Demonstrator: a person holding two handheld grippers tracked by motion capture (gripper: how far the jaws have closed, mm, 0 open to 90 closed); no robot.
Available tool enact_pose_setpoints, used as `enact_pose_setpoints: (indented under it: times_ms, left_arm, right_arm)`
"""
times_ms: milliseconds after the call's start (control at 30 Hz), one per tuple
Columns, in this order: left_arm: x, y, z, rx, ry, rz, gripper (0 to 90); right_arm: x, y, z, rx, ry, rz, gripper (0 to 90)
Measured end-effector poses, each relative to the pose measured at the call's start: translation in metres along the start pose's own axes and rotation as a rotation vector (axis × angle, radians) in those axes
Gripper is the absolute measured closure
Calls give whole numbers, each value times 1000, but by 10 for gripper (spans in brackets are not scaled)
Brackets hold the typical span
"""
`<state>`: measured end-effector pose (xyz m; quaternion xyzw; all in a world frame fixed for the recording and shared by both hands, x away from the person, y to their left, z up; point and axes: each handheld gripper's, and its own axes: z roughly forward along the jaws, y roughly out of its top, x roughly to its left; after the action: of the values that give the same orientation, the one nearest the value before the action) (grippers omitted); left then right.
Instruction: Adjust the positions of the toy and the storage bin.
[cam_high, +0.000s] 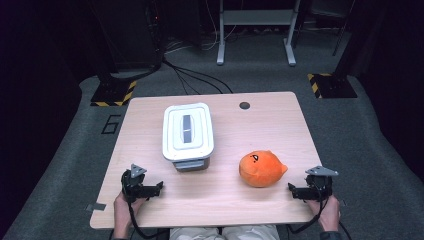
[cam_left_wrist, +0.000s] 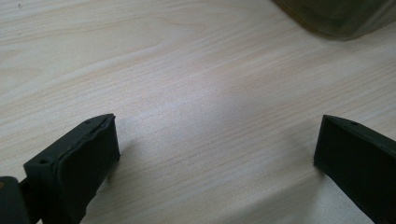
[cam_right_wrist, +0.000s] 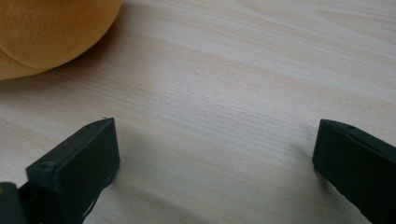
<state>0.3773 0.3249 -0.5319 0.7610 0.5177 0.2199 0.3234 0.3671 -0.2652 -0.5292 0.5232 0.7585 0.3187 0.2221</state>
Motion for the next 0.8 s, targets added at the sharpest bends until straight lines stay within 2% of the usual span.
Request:
enact_pose_setpoints:
  times_ms: [300, 533, 667, 767, 800]
  left_arm:
    - [0, 0, 0, 0, 0, 0, 0]
    - [0, 0, 0, -1, 2, -3, 0]
    - [0, 0, 0, 0, 1, -2, 0]
    - [0, 0, 0, 0, 3, -4, 0]
    - [0, 0, 0, -1, 2, -5, 0]
  right_arm:
    - [0, 0, 0, 3, -7, 7, 0]
    - [0, 3, -1, 31, -6, 5, 0]
    - [1, 4, -5, 34, -21, 5, 0]
    - [3, 9, -13, 16, 3, 21, 0]
    - [6, 12, -18, 7, 13, -2, 0]
